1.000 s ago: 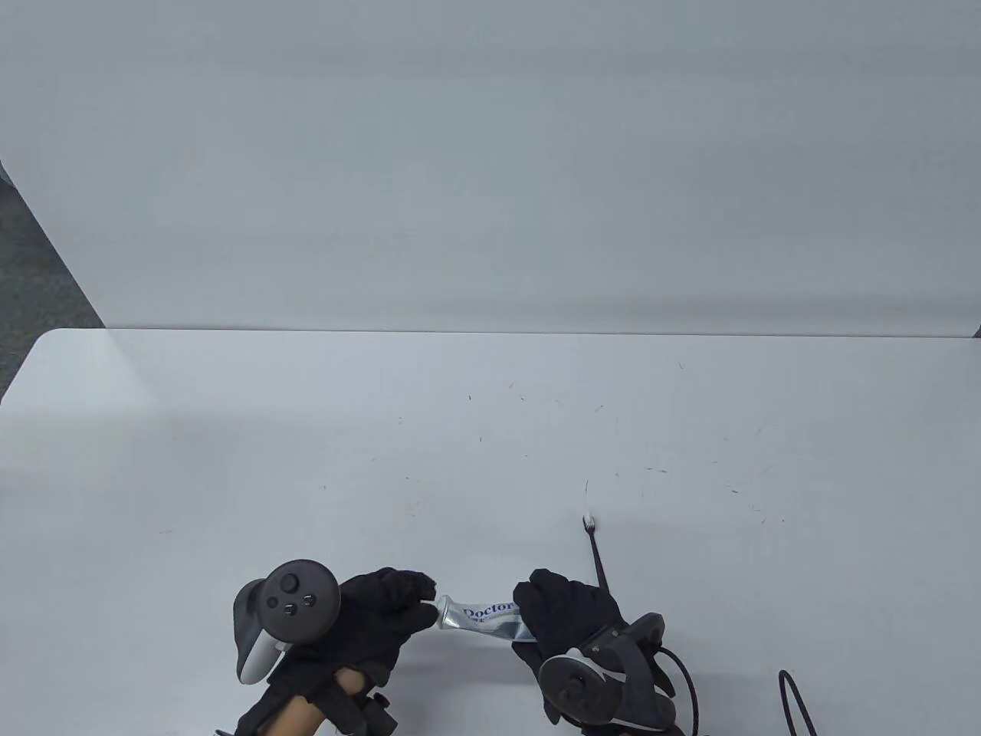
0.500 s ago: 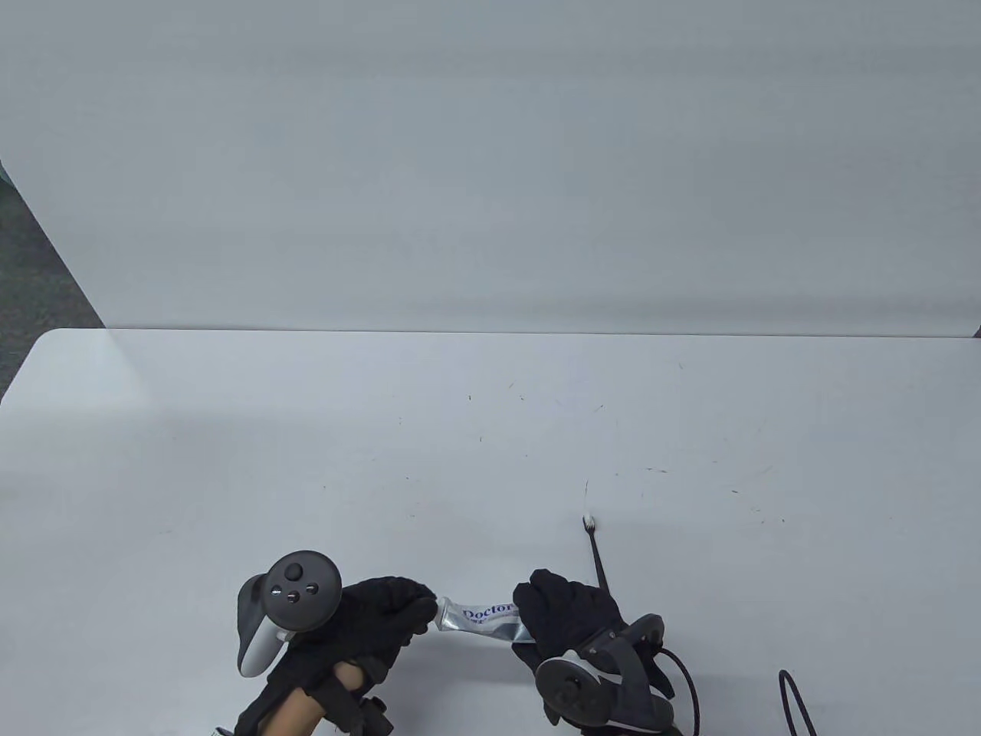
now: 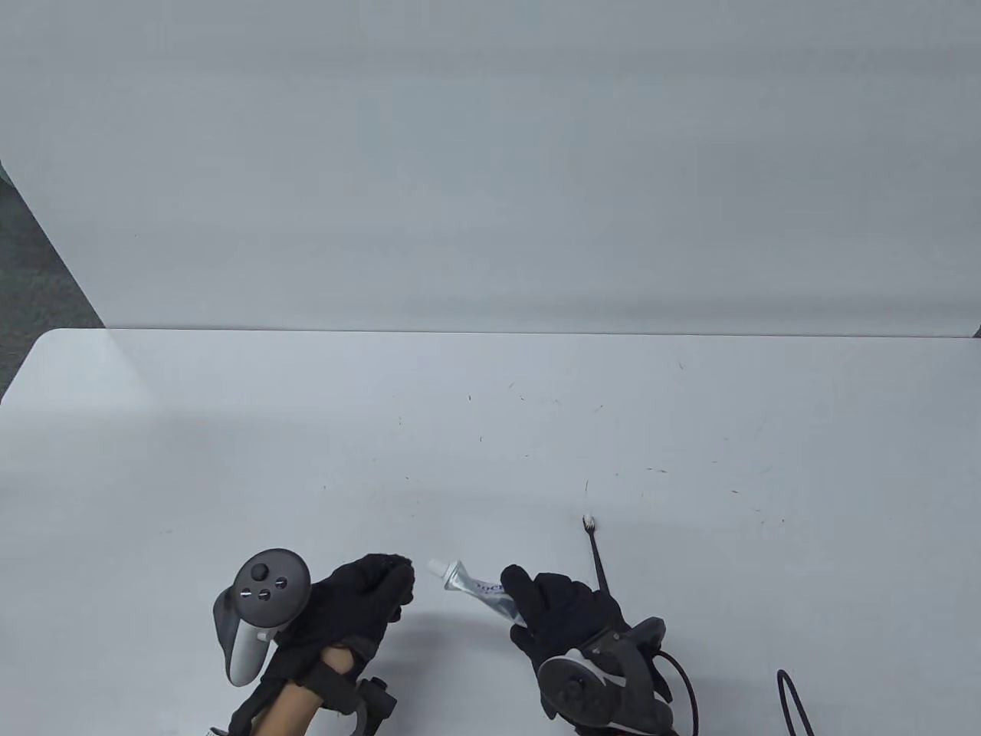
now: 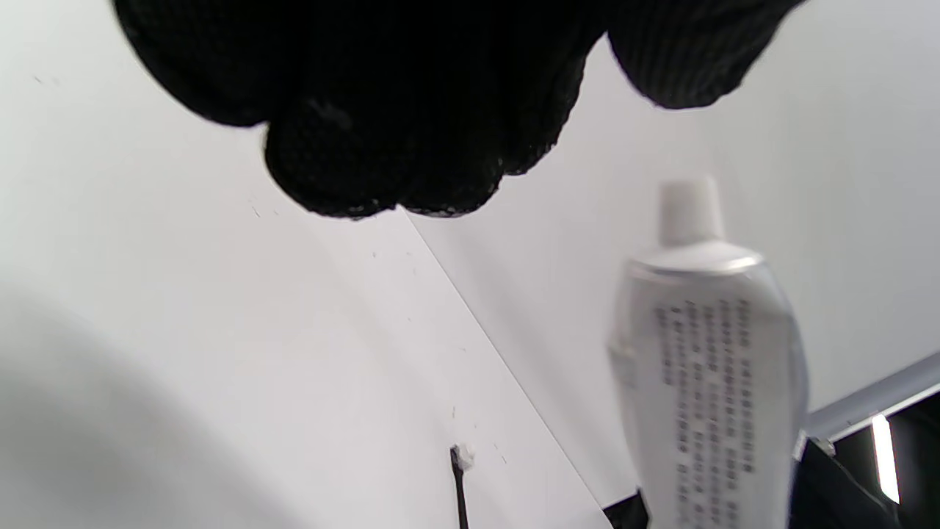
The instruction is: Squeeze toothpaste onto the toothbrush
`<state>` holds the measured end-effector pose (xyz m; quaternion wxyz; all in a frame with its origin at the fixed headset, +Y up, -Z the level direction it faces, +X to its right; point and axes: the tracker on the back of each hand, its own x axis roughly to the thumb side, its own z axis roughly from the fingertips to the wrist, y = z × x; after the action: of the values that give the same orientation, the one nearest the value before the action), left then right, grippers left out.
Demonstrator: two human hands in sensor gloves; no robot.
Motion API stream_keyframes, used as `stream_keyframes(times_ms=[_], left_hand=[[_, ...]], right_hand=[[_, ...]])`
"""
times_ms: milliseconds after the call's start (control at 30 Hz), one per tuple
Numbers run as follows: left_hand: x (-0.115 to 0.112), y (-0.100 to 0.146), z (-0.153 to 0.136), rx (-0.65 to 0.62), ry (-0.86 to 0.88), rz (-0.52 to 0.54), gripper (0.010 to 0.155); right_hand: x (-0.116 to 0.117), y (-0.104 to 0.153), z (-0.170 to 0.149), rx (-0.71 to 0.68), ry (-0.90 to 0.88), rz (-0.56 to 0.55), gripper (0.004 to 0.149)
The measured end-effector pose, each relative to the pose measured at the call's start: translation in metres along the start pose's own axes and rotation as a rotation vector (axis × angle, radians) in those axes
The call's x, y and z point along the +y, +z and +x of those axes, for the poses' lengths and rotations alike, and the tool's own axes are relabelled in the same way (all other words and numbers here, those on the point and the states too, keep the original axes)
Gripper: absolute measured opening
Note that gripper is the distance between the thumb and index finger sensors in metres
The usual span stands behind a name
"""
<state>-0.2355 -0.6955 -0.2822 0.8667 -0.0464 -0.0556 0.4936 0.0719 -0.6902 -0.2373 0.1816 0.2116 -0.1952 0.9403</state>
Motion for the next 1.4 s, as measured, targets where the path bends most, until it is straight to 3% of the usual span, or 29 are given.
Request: stream_keyframes(times_ms=[100,200,300,433,567,900,1100,1200,1400], left_hand=[[0.010,-0.002,-0.010,0.038,0.010,0.039,0.049],[0.013,-0.004,-0.015,0.058,0.039,0.036,0.049],[0.017,-0.005,-0.018,0.062,0.056,0.049,0.049],[0.019,-0.004,-0.021,0.064,0.084,0.060,0.050],[0.021,-0.004,-0.023,0.068,0.090,0.070,0.050],[0.021,-0.002,-0.018,0.045,0.097,0.062,0.051],[0.019,-0.003,-0.018,0.046,0.100,0.052,0.050],[0.018,-0.002,-0.018,0.045,0.105,0.045,0.050],[0.018,-0.003,-0.018,0.041,0.100,0.044,0.051]], right_hand=[[-0.002,-0.002,-0.018,0.117,-0.181,0.028,0.065],[-0.005,-0.007,-0.024,0.185,-0.235,0.000,0.064],[0.001,-0.022,-0.027,0.325,-0.266,0.076,0.059],[0.033,-0.043,-0.040,0.611,-0.354,0.290,0.054],[0.068,-0.054,-0.047,0.766,-0.319,0.339,0.056],[0.108,-0.074,-0.025,0.757,-0.185,0.393,0.057],[0.111,-0.080,-0.014,0.660,-0.020,0.513,0.061],[0.112,-0.083,-0.008,0.592,0.153,0.596,0.062],[0.104,-0.086,-0.005,0.581,0.199,0.591,0.060]])
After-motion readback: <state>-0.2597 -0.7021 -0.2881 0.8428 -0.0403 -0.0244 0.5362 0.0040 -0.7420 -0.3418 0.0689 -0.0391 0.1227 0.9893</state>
